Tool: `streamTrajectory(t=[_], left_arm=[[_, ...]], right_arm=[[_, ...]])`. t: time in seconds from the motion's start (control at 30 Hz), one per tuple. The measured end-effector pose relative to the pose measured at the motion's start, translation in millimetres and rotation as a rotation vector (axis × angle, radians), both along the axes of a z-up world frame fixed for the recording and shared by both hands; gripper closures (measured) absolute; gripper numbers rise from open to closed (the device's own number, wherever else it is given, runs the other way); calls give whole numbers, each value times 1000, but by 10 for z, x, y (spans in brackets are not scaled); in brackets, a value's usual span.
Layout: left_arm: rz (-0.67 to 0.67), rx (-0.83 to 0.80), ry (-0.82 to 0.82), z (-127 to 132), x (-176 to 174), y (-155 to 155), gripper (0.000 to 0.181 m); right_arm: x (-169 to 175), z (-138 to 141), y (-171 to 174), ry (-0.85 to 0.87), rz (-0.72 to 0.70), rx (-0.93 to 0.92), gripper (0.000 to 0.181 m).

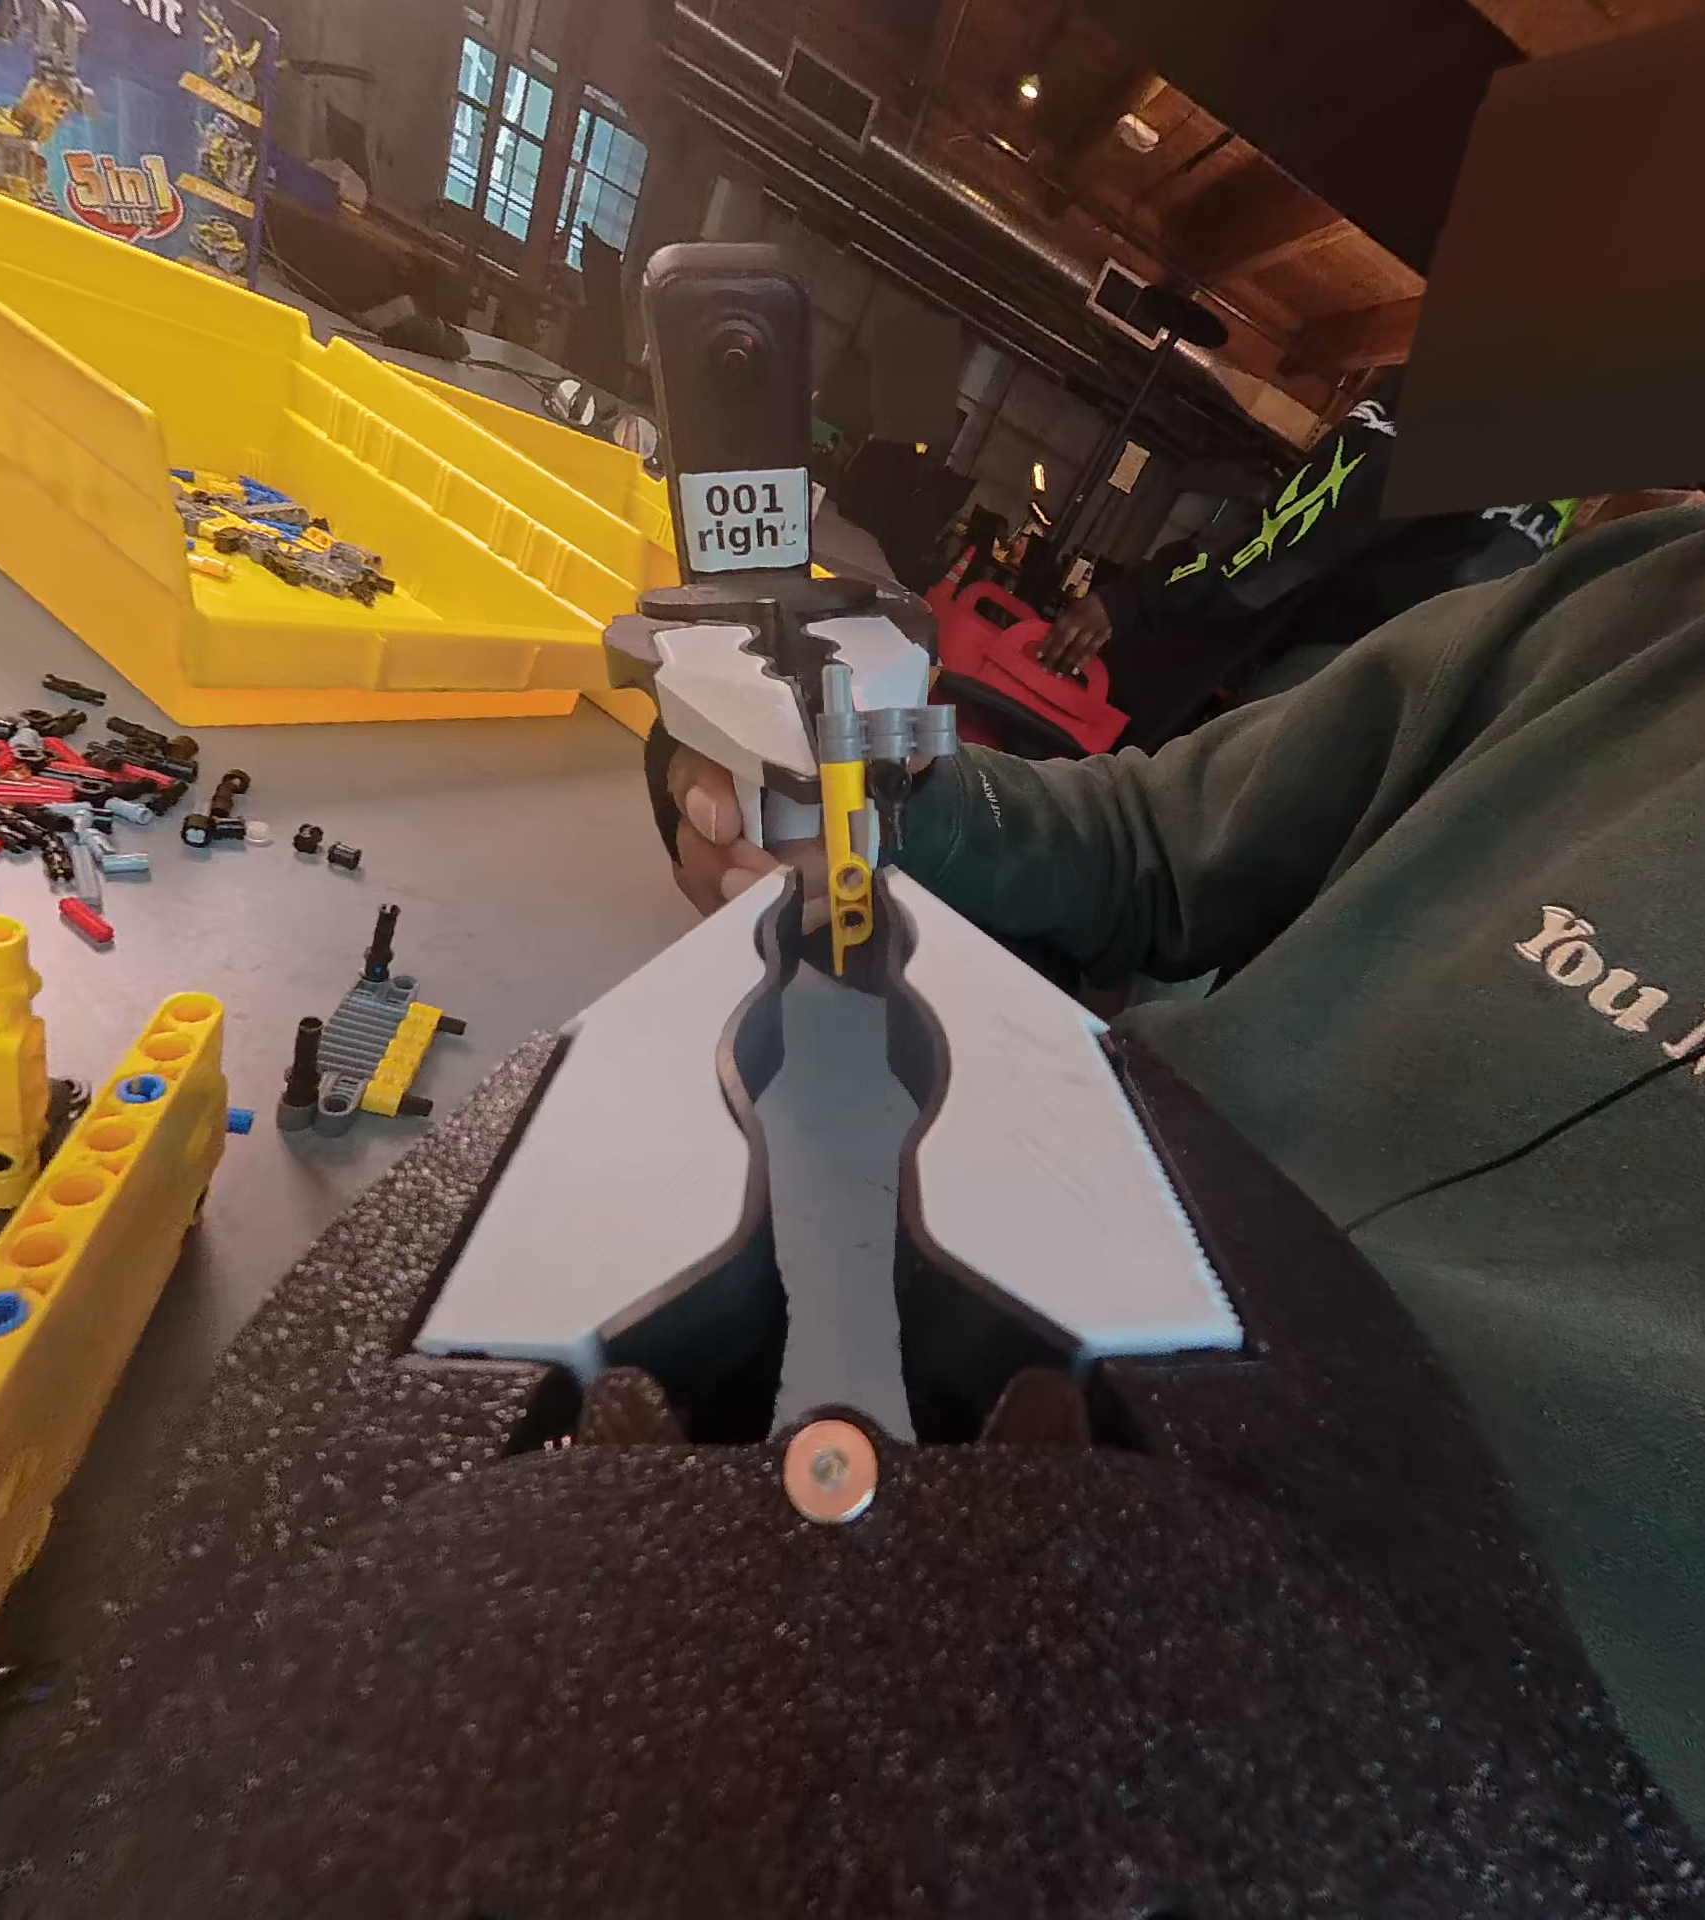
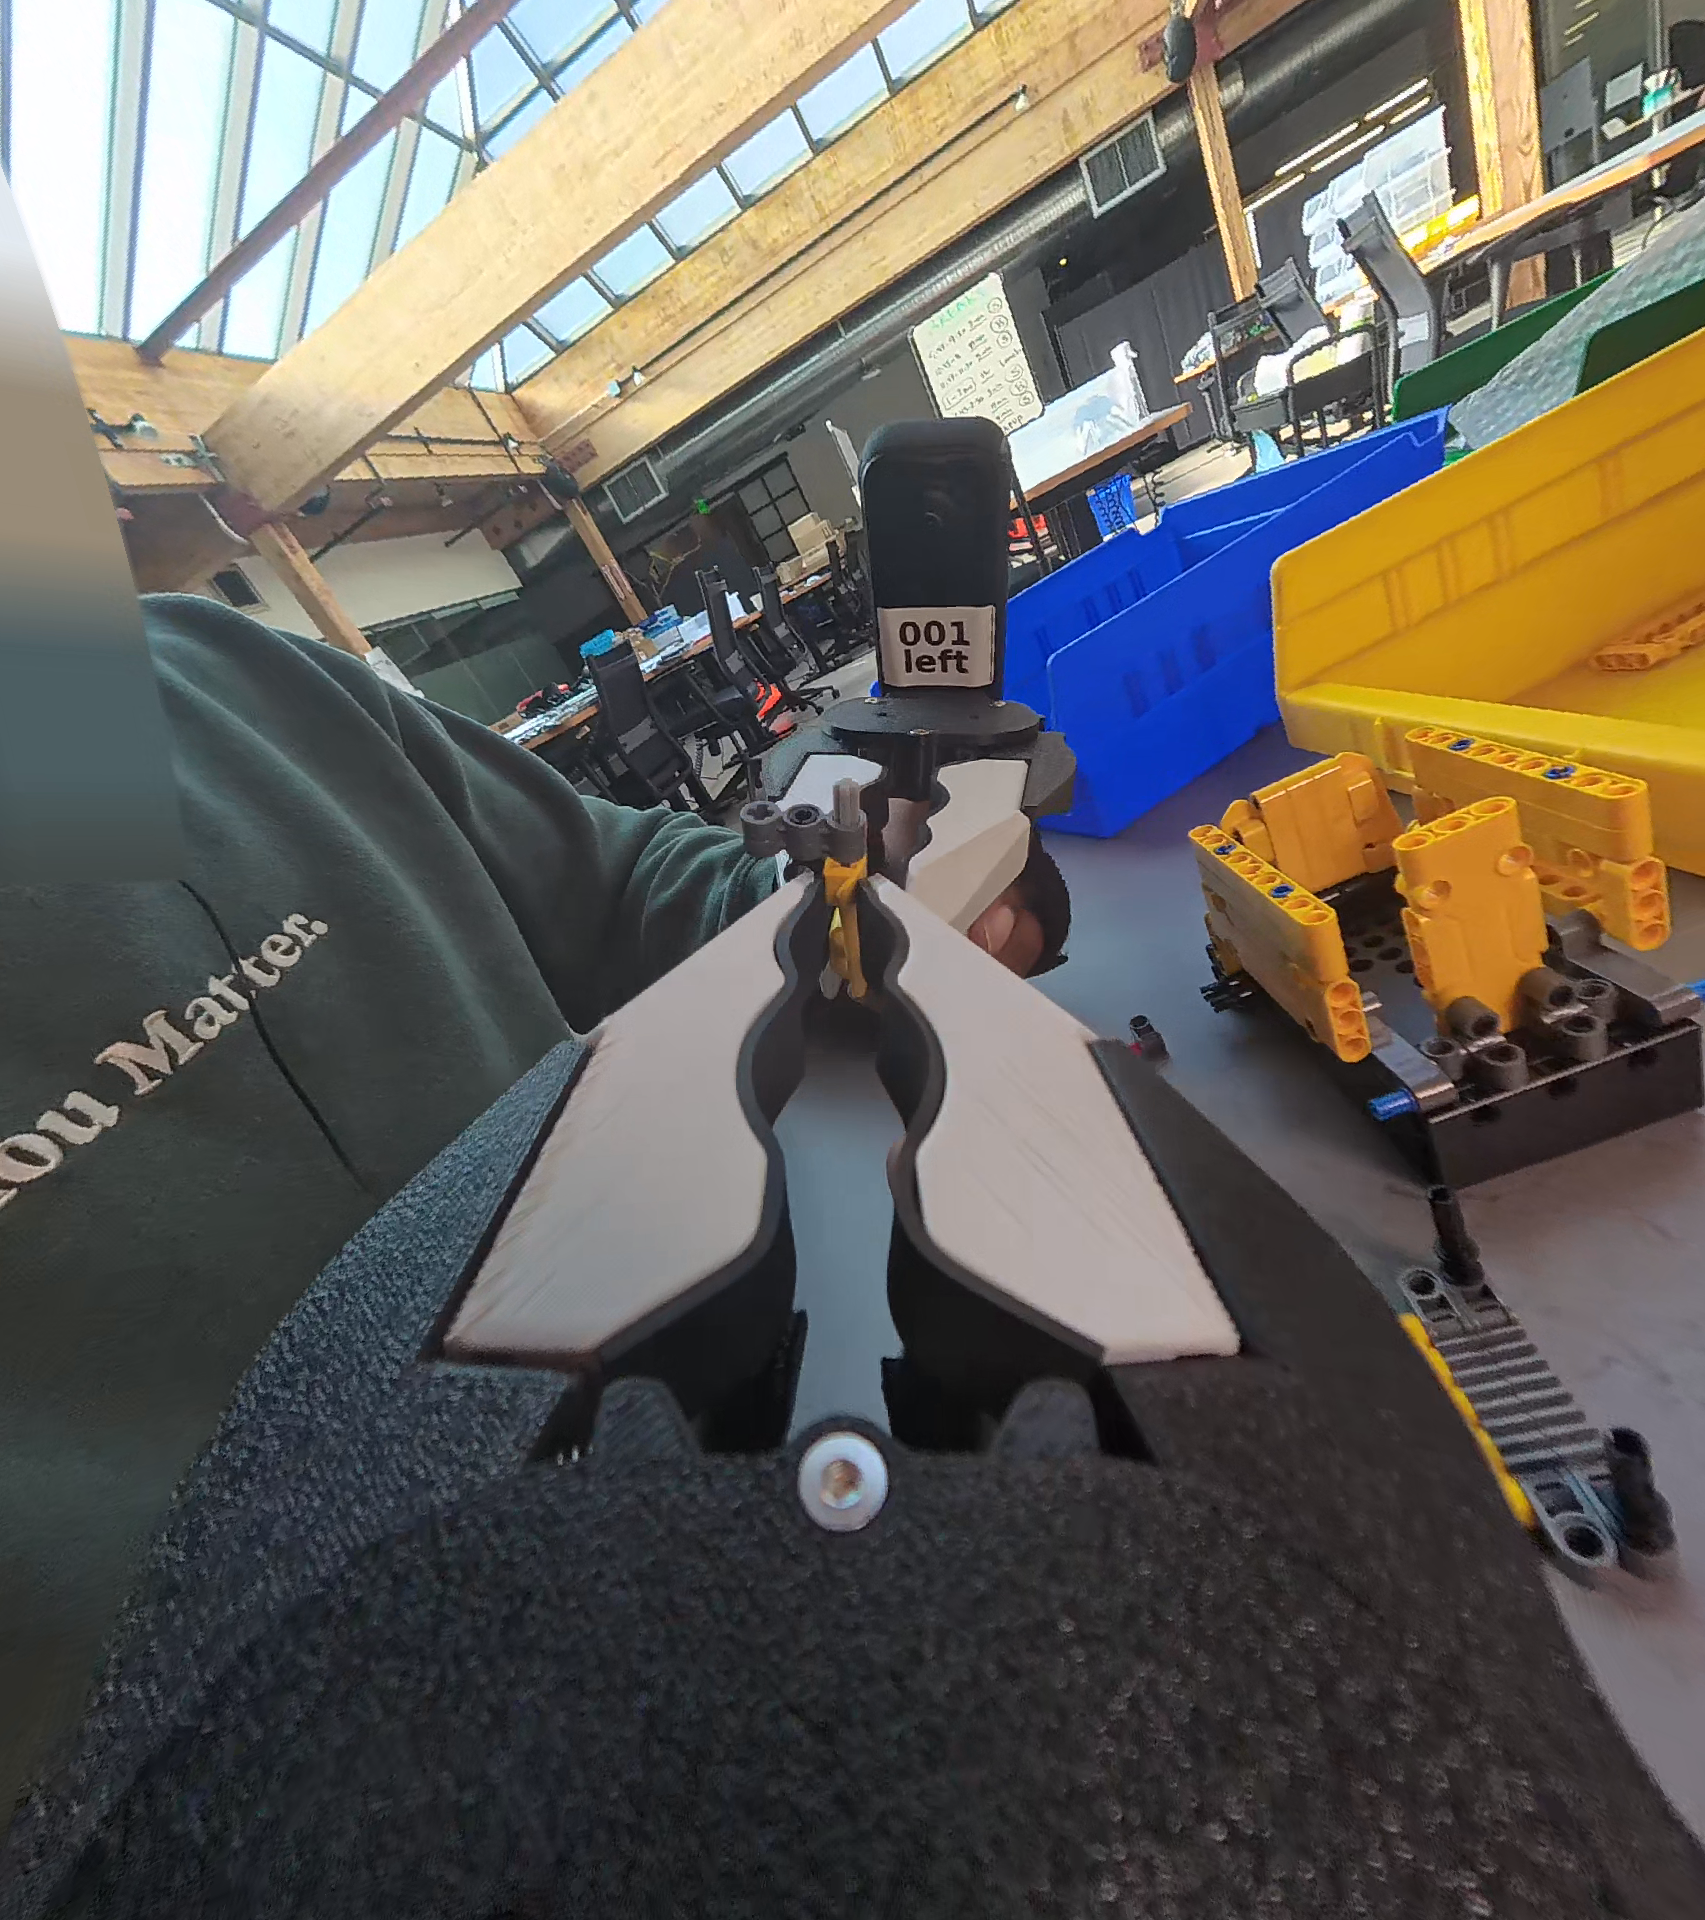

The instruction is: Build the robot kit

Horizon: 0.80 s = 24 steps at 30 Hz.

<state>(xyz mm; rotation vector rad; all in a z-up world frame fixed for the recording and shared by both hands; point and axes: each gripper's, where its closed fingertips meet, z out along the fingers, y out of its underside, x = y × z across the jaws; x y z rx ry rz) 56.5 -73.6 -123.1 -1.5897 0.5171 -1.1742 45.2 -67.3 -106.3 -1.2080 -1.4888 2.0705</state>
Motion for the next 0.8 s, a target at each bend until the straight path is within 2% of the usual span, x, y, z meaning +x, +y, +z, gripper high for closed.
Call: streamTrajectory(t=[0.3,0.8], left_arm=[[-25,7,-20,36,20,-34,175],[28,-59,-87,31,-115,68,175]], right_arm=[[2,13,-14,2,12,-35,177],[-83,-30,105,-22,-74,-48,177]])
